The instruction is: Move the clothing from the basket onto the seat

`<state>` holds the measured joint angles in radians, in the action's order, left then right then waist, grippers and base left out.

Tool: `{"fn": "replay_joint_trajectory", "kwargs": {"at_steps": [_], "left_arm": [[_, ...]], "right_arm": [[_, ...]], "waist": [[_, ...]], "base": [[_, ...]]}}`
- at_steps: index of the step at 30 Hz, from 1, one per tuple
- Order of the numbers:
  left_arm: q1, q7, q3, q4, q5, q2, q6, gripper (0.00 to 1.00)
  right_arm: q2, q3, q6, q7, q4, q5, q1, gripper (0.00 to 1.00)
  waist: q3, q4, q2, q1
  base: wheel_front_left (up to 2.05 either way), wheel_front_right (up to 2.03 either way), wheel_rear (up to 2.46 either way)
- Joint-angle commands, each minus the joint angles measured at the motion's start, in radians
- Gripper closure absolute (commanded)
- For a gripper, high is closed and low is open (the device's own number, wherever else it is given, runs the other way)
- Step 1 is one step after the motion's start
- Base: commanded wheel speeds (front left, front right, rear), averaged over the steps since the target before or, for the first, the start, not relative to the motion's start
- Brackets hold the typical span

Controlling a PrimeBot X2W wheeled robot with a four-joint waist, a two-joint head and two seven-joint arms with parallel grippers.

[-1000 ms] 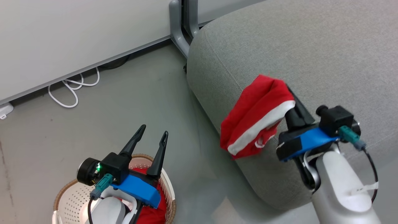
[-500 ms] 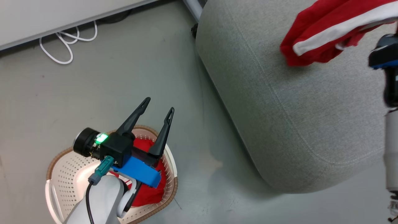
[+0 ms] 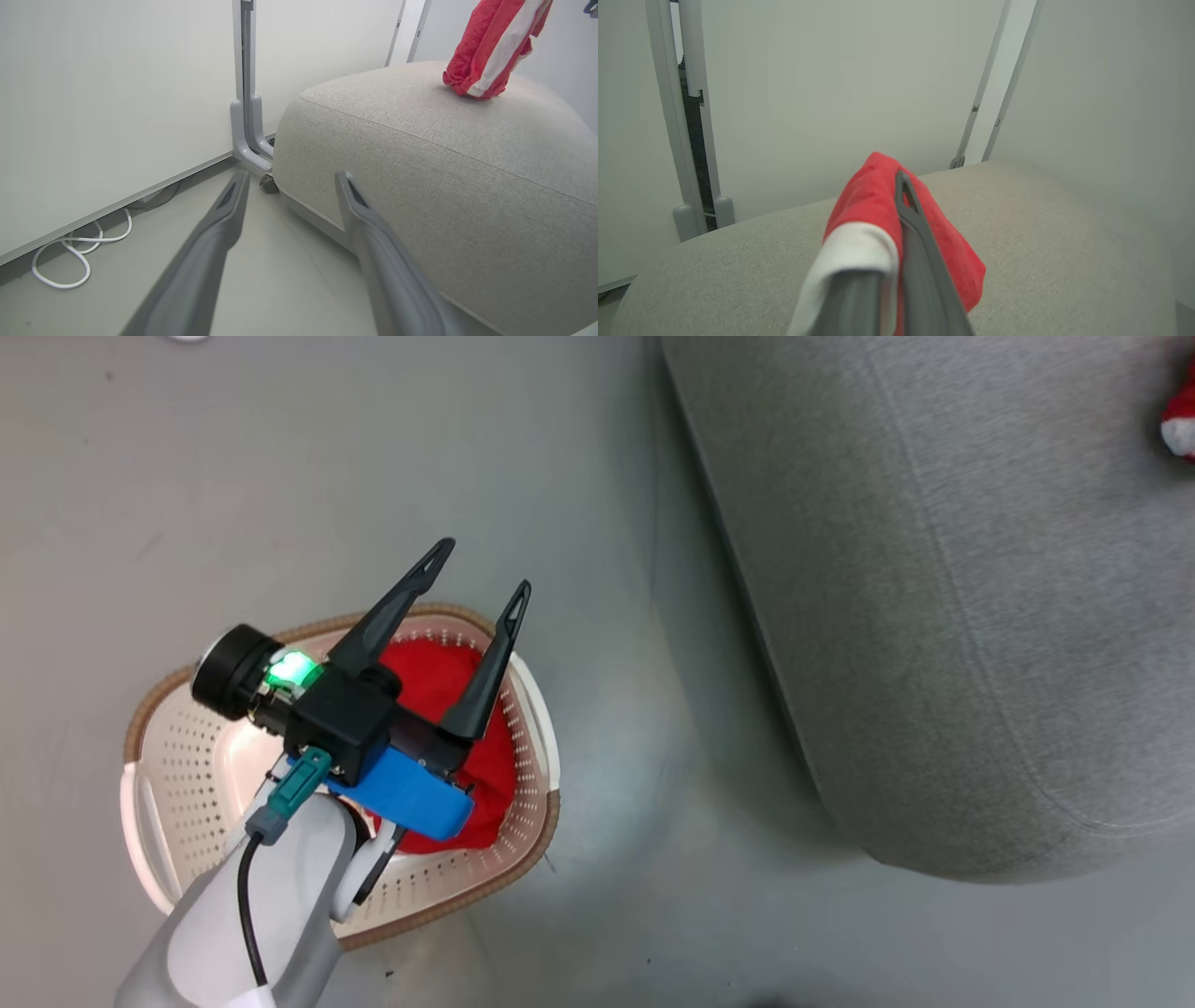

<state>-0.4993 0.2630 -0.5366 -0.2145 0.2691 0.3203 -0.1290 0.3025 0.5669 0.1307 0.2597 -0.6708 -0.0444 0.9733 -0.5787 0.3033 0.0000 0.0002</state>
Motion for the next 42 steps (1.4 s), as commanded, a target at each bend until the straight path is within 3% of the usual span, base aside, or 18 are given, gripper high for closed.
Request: {"fn": "replay_joint_trajectory", "kwargs": {"at_steps": [1, 9, 19, 21, 22, 23, 42], "left_arm": [[-0.023, 0.003, -0.008, 0.007, -0.01, 0.007, -0.003, 0.0], [-0.043, 0.003, -0.01, 0.003, -0.015, 0.017, -0.003, 0.0], [-0.05, 0.003, -0.017, -0.009, -0.011, 0.0, -0.003, 0.0], [-0.049, 0.003, -0.015, -0.01, -0.01, -0.005, -0.003, 0.0], [-0.047, 0.003, -0.014, -0.012, -0.01, -0.007, -0.003, 0.0], [-0.045, 0.003, -0.013, -0.013, -0.009, -0.01, -0.003, 0.0], [0.044, 0.003, 0.036, -0.072, 0.025, -0.087, -0.003, 0.0]], "right_arm": [[-0.011, 0.015, 0.0, 0.004, -0.023, -0.012, 0.002, 1.0], [-0.055, 0.1, 0.0, 0.006, -0.129, -0.075, -0.023, 1.0], [-0.065, 0.102, 0.0, 0.006, -0.14, -0.073, -0.043, 1.0], [-0.066, 0.097, 0.0, 0.006, -0.135, -0.075, -0.051, 0.56], [-0.066, 0.097, 0.0, 0.006, -0.137, -0.079, -0.057, 0.15], [-0.066, 0.096, 0.0, 0.006, -0.137, -0.084, -0.061, 0.0], [-0.106, 0.045, 0.0, 0.006, -0.057, -0.085, -0.196, 0.0]], "waist": [[-0.036, -0.018, 0.0, -0.0002], [-0.075, -0.026, 0.0, -0.0002], [-0.06, -0.041, 0.0, -0.0002], [-0.057, -0.044, 0.0, -0.0002], [-0.054, -0.045, 0.0, -0.0002], [-0.05, -0.046, 0.0, -0.0002], [0.123, -0.076, 0.0, -0.0002]], "base": [[0.0, 0.0, 0.0], [0.0, 0.0, 0.0], [0.0, 0.0, 0.0], [0.0, 0.0, 0.0], [0.0, 0.0, 0.0], [0.0, 0.0, 0.0], [0.0, 0.0, 0.0]]}}
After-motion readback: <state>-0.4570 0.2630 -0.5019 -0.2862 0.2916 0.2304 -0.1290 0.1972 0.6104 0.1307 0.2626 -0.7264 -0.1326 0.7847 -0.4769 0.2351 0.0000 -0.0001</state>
